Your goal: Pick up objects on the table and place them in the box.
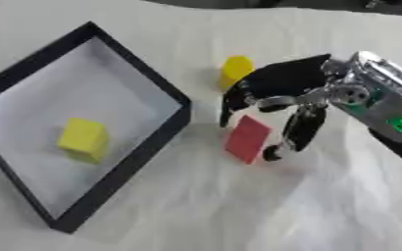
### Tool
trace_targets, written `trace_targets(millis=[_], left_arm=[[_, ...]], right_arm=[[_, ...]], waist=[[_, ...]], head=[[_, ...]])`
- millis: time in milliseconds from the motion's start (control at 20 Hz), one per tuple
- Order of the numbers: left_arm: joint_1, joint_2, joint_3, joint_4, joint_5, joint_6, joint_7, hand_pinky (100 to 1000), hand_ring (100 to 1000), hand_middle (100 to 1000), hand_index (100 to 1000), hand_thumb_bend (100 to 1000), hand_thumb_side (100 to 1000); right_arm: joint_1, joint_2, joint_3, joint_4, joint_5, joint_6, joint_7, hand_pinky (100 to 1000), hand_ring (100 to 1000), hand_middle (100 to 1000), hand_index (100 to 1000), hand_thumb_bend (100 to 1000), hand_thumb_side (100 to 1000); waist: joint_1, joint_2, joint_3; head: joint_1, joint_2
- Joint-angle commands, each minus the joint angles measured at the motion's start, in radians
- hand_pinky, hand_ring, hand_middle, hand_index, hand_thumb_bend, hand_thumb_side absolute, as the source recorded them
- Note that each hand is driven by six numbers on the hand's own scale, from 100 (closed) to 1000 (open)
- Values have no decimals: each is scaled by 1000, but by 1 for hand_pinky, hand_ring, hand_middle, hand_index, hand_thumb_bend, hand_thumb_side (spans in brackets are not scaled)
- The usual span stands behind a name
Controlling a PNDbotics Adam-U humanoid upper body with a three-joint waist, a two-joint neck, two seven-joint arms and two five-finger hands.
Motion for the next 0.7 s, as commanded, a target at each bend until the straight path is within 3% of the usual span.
trace_targets(millis=[50,700], left_arm=[[-4,17,4,-10,4,-2,-5,791,841,823,906,615,725],[-2,13,5,-10,4,-4,-7,793,845,824,906,607,729]], right_arm=[[-11,-13,-6,2,7,5,-6,863,786,696,773,523,100],[2,-2,10,43,9,9,-19,846,745,634,726,494,100]], waist=[[20,-1,1],[22,6,3]], head=[[-3,-15],[-9,-15]])
